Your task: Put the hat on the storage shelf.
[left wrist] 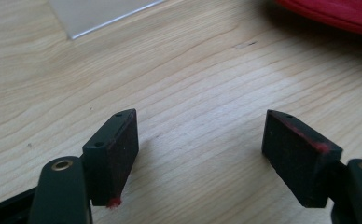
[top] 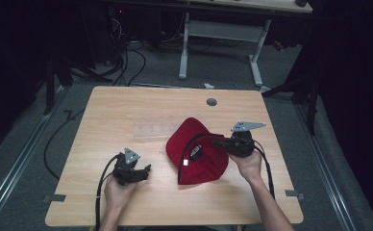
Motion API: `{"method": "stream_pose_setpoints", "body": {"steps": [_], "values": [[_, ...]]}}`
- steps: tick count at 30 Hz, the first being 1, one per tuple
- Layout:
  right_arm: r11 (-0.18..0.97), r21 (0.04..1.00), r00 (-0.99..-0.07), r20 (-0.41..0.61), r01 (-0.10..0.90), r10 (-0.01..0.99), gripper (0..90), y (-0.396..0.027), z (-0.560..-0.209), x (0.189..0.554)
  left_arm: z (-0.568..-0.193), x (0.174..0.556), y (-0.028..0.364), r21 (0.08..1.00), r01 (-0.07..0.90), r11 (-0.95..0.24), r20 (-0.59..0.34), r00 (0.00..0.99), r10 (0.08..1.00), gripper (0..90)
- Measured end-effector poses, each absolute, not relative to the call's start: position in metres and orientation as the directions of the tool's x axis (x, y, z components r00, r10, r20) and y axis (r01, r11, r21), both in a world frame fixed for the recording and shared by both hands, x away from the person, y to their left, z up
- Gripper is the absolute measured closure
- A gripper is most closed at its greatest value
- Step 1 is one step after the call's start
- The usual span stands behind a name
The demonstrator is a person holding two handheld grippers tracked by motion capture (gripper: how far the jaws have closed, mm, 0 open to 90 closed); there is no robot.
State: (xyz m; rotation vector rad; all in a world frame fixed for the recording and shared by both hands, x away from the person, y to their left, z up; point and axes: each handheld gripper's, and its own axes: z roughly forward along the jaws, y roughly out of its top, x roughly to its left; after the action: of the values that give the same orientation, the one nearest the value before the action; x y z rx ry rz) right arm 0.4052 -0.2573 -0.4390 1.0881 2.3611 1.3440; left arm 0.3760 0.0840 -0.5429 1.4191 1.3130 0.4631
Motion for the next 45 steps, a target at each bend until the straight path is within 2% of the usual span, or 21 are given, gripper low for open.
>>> {"method": "stream_pose_setpoints", "body": {"steps": [6,16,25,30,41,45], "values": [[0.300,0.823,-0.711,0.168,0.483,0.683,85.1,-0.256,-0.427,0.404,-0.534,0.370,0.075,0.884,0.421,0.201,-0.370,0.371,0.852,25.6],[0.285,0.836,-0.729,0.184,0.469,0.659,85.1,-0.255,-0.408,0.400,-0.530,0.366,0.048,0.920,0.364,0.145,-0.312,0.457,0.833,26.3],[0.274,0.838,-0.744,0.212,0.472,0.634,85.1,-0.248,-0.397,0.402,-0.531,0.367,0.036,0.914,0.375,0.155,-0.334,0.476,0.814,26.1],[0.274,0.836,-0.750,0.222,0.475,0.624,85.1,-0.241,-0.392,0.404,-0.529,0.367,0.027,0.909,0.394,0.135,-0.332,0.490,0.806,22.8],[0.251,0.828,-0.746,0.267,0.501,0.610,85.0,-0.236,-0.391,0.407,-0.517,0.364,0.023,0.913,0.363,0.187,-0.360,0.500,0.788,19.2],[0.261,0.823,-0.743,0.260,0.505,0.617,84.9,-0.236,-0.392,0.407,-0.515,0.362,0.023,0.922,0.342,0.180,-0.341,0.503,0.794,17.9]]}}
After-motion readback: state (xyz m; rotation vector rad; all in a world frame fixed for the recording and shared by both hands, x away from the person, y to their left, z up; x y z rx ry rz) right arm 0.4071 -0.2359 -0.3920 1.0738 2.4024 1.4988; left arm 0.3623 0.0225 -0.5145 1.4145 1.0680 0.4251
